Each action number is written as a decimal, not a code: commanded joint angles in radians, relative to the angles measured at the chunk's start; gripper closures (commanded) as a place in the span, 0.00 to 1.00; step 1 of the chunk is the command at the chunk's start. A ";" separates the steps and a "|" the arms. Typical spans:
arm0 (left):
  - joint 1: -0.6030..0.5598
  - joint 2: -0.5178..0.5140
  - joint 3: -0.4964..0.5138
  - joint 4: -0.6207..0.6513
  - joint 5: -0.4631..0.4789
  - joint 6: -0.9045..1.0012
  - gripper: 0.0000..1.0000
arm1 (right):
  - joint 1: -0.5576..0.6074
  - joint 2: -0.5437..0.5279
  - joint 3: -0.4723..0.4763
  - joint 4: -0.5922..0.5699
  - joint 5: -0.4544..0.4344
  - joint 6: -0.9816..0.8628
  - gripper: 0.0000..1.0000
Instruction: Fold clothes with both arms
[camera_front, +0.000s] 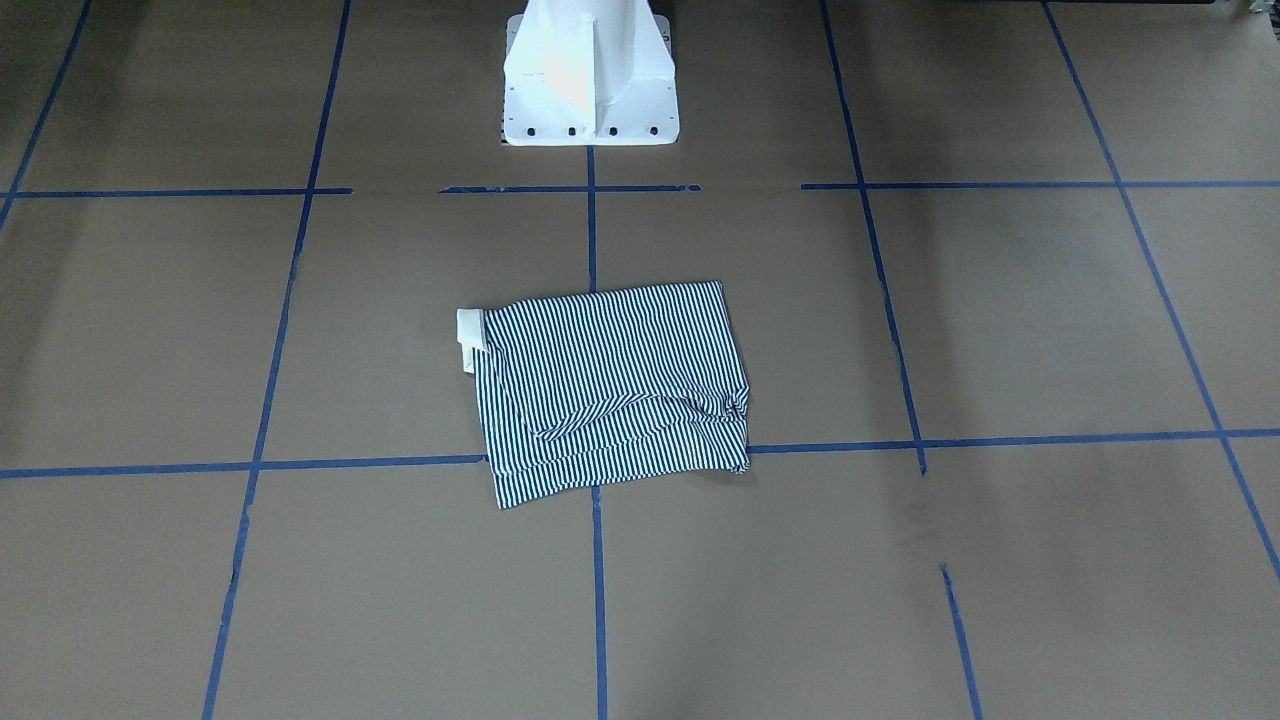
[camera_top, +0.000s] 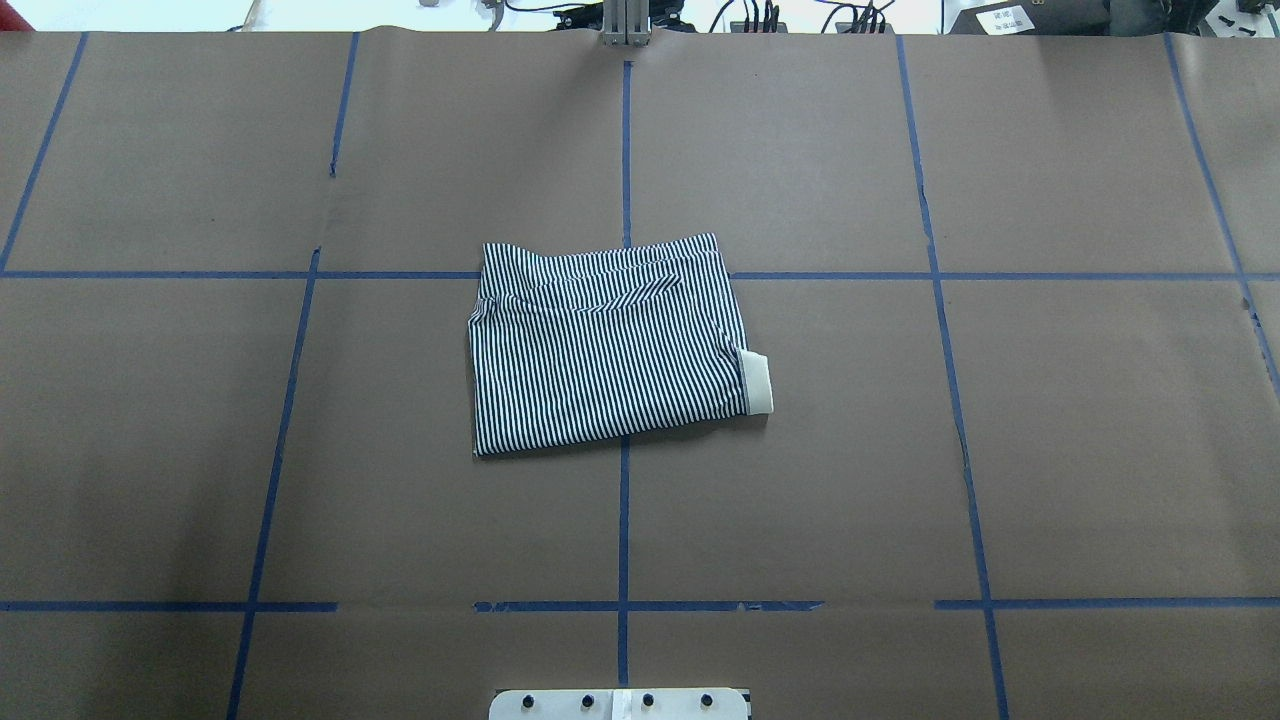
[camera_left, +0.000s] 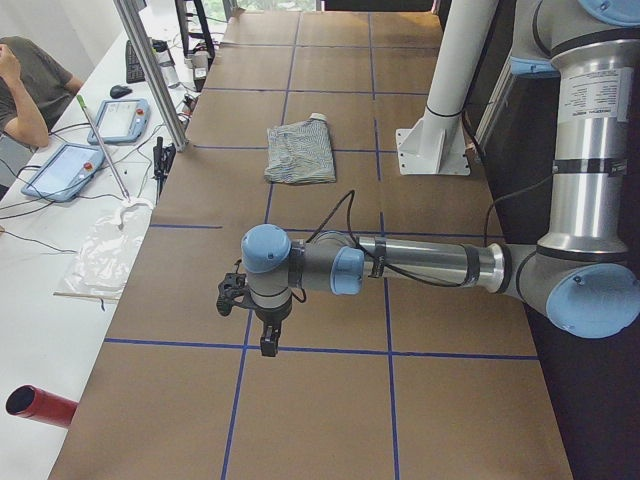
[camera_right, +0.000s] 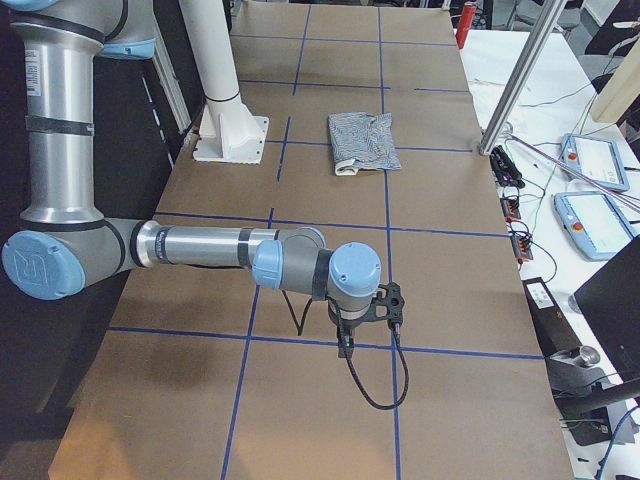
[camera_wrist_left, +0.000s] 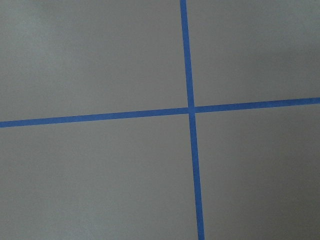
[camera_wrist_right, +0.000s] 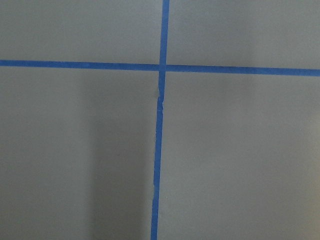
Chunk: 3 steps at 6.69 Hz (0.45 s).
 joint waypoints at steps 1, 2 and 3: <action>0.001 0.005 0.003 -0.004 0.003 0.001 0.00 | -0.007 -0.002 -0.004 0.033 0.022 0.044 0.00; 0.001 0.005 0.003 -0.004 0.002 0.001 0.00 | -0.018 -0.002 -0.004 0.035 0.028 0.068 0.00; -0.001 0.005 0.003 -0.004 0.002 0.000 0.00 | -0.021 0.000 -0.001 0.035 0.033 0.073 0.00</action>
